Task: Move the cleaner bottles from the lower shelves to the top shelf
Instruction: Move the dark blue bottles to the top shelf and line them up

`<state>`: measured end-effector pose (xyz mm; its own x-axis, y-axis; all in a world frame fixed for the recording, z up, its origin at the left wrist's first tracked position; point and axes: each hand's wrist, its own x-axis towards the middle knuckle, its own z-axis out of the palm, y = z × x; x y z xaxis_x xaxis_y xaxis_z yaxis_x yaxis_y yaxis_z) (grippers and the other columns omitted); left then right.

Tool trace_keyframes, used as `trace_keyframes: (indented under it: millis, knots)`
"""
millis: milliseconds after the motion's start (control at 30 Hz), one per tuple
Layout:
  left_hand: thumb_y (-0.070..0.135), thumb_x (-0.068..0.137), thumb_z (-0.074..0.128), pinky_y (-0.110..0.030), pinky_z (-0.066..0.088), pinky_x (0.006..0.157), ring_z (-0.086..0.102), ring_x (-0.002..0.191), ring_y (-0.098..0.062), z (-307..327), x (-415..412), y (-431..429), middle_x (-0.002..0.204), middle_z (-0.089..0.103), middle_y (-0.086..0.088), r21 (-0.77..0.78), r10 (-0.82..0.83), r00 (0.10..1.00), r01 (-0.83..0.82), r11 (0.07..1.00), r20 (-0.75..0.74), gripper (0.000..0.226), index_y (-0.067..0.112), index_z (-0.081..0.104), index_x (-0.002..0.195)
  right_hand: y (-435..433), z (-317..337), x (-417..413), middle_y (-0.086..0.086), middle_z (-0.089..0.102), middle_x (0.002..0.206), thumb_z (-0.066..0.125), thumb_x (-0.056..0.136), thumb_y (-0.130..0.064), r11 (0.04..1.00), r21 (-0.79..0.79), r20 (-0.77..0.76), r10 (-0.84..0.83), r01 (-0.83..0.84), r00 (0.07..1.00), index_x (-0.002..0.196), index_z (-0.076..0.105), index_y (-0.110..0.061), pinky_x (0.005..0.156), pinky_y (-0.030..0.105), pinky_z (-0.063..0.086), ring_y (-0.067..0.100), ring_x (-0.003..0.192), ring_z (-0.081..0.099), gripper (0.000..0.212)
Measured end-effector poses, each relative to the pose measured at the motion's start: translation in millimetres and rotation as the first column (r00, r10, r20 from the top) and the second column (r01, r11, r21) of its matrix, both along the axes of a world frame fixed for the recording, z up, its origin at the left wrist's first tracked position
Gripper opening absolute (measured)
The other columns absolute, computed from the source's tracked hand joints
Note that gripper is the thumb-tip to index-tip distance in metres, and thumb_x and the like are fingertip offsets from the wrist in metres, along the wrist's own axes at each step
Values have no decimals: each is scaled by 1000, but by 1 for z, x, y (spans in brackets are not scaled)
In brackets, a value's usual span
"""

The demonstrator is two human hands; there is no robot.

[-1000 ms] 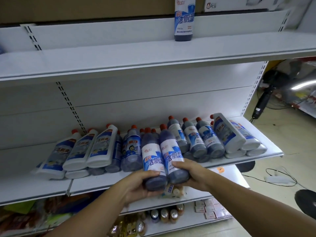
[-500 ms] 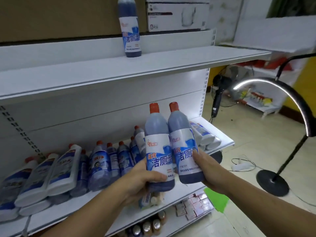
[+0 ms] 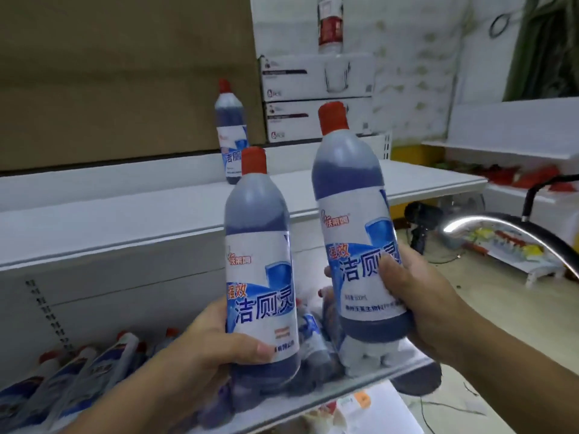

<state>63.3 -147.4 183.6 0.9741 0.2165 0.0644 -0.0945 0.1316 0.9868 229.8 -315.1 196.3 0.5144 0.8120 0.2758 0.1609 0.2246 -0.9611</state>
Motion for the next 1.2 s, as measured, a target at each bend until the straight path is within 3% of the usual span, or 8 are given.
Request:
trace_keyframes:
  millis: [133,267,333,500,767,900,1067,1200]
  knots:
    - [21,41,85,-23,32,51,40,53,-24,55,-1,12,63,48,-27,187,42,986,-72,980,159,53,-3,62,83,22,46,27,6,74,100,73,23,-79,993,104,59,51,-57,997,107,61,-30,77,41,58,27,91,71,98]
    - [20,43,76,-42,50,70,52,70,-46,99,6,51,82,62,-25,314,235,946,-299,901,225,50,12,67,92,60,82,45,1,75,92,73,21,-78,984,173,90,26,-41,996,92,65,-33,64,27,59,22,85,73,85]
    - [20,48,74,-44,46,80,56,80,-38,114,12,72,84,62,-23,346,239,944,-308,886,228,49,11,65,96,85,96,51,-2,76,89,72,25,-78,982,191,100,-22,2,995,94,61,-32,62,27,58,20,84,73,84]
    - [15,55,74,-24,46,63,57,64,-16,132,38,133,72,61,-9,362,213,948,-289,886,236,49,4,60,100,155,121,64,0,74,89,59,53,-53,963,269,-22,-32,36,999,95,57,-26,77,36,56,22,87,71,50]
    - [7,59,78,-22,53,63,70,76,-17,151,97,219,81,73,-5,443,268,936,-346,827,230,53,9,58,107,229,142,109,8,68,107,54,61,-52,963,217,-55,-154,162,987,114,51,-20,89,41,53,25,99,66,62]
    - [6,59,83,-31,56,75,71,89,-20,136,129,251,94,75,-3,417,369,918,-394,819,143,58,18,59,110,252,139,138,7,67,106,54,62,-51,973,123,-13,-198,198,980,119,48,-19,85,39,54,24,97,65,67]
    - [2,56,85,-16,53,60,72,79,-9,106,155,270,83,76,8,385,520,845,-524,760,122,52,21,62,98,287,121,168,4,65,114,65,77,-37,964,2,51,-266,266,963,125,47,-20,87,42,54,23,100,64,53]
    - [1,51,88,-21,52,69,69,87,-9,97,163,279,95,72,8,362,612,776,-621,695,155,64,26,54,100,301,92,179,-6,63,108,69,80,-24,961,-36,94,-269,273,959,113,50,-24,68,22,51,9,92,61,38]
